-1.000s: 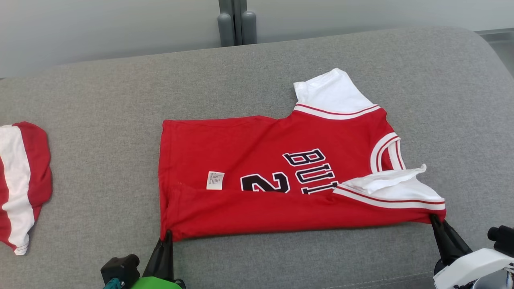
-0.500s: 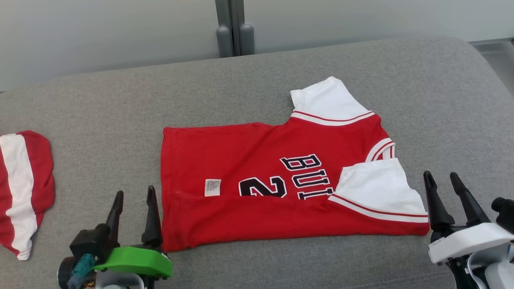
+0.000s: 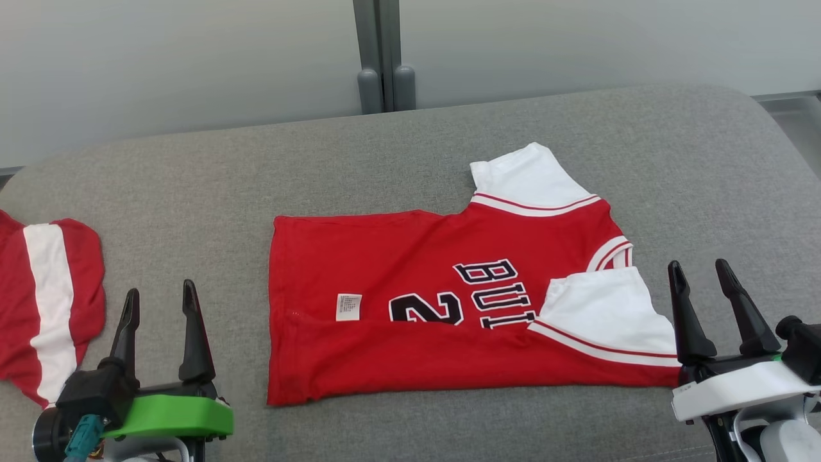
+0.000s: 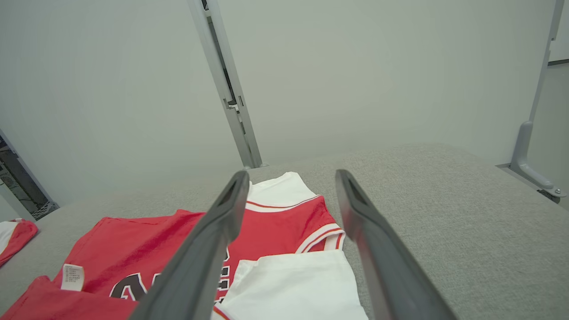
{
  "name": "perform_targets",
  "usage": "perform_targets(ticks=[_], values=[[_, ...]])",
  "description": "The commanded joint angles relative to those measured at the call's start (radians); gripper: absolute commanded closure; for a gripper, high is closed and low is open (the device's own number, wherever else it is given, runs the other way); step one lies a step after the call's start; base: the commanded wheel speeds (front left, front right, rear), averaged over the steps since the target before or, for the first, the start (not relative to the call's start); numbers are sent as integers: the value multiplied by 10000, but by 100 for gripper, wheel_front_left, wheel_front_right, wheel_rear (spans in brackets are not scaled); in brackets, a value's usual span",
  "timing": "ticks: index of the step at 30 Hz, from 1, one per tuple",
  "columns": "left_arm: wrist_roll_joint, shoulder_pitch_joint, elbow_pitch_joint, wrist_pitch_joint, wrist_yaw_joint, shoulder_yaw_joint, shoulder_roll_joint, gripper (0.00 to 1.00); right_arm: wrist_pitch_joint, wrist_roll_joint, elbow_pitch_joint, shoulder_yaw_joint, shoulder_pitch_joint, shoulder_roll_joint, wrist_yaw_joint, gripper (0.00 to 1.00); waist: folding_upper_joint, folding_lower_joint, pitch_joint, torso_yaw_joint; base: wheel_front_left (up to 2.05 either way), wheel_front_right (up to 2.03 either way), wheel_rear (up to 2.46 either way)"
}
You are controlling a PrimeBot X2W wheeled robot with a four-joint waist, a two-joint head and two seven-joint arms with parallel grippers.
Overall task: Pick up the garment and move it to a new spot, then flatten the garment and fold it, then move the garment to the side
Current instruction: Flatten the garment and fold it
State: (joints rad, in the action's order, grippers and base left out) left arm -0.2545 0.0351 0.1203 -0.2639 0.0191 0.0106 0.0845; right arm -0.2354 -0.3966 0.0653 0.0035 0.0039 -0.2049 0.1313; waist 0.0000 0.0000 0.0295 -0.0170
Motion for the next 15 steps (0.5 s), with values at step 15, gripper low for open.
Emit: perform_targets(ticks=[15], values=[[561, -915, 13, -4, 469, 1, -158, 0, -71, 805, -444, -52, 933, 393, -11, 0, 0, 0, -295, 218, 0, 0, 0]])
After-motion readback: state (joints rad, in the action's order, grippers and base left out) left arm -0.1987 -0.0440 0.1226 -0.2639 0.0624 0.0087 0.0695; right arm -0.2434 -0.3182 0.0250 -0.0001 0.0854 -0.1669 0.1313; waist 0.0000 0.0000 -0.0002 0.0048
